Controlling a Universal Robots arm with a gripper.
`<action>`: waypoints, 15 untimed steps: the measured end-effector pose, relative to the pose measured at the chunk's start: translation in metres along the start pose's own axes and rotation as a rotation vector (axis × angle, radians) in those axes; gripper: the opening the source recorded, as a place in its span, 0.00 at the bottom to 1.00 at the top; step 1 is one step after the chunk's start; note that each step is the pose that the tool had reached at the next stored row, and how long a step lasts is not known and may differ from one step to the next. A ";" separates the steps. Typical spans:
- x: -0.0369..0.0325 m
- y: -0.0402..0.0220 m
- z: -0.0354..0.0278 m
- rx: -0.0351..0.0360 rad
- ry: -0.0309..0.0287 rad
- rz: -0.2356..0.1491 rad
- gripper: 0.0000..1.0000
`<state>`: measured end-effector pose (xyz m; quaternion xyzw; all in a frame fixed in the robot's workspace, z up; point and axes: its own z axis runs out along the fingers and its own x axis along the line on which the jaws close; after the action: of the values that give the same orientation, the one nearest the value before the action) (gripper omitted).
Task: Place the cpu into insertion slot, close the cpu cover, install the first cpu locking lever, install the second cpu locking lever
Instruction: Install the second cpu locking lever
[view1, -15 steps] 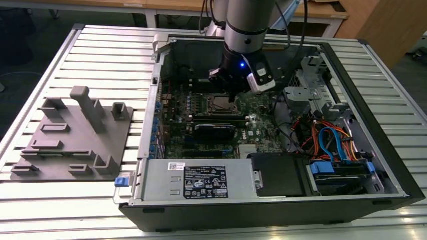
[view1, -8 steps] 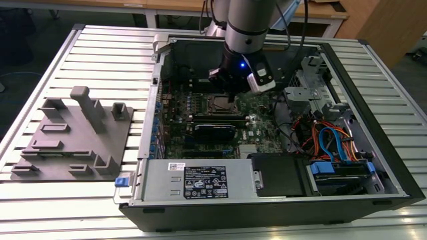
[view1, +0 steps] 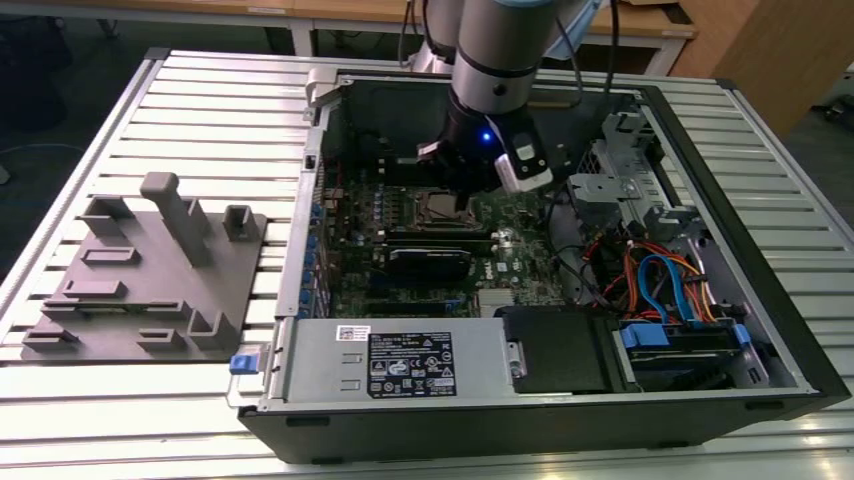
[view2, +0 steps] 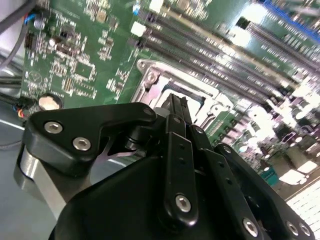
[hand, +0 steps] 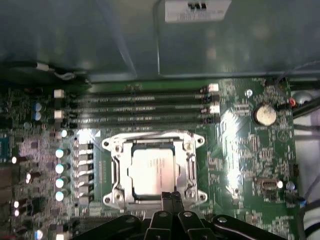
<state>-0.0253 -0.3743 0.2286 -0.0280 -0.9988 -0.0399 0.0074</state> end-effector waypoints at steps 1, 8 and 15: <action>-0.0001 -0.0028 -0.0002 -0.0001 0.0010 0.000 0.10; -0.0005 -0.0092 -0.0008 -0.0014 0.0260 0.002 0.10; -0.0004 -0.0127 0.0008 0.0018 0.0446 -0.007 0.10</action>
<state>-0.0256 -0.3869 0.2268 -0.0238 -0.9985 -0.0396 0.0295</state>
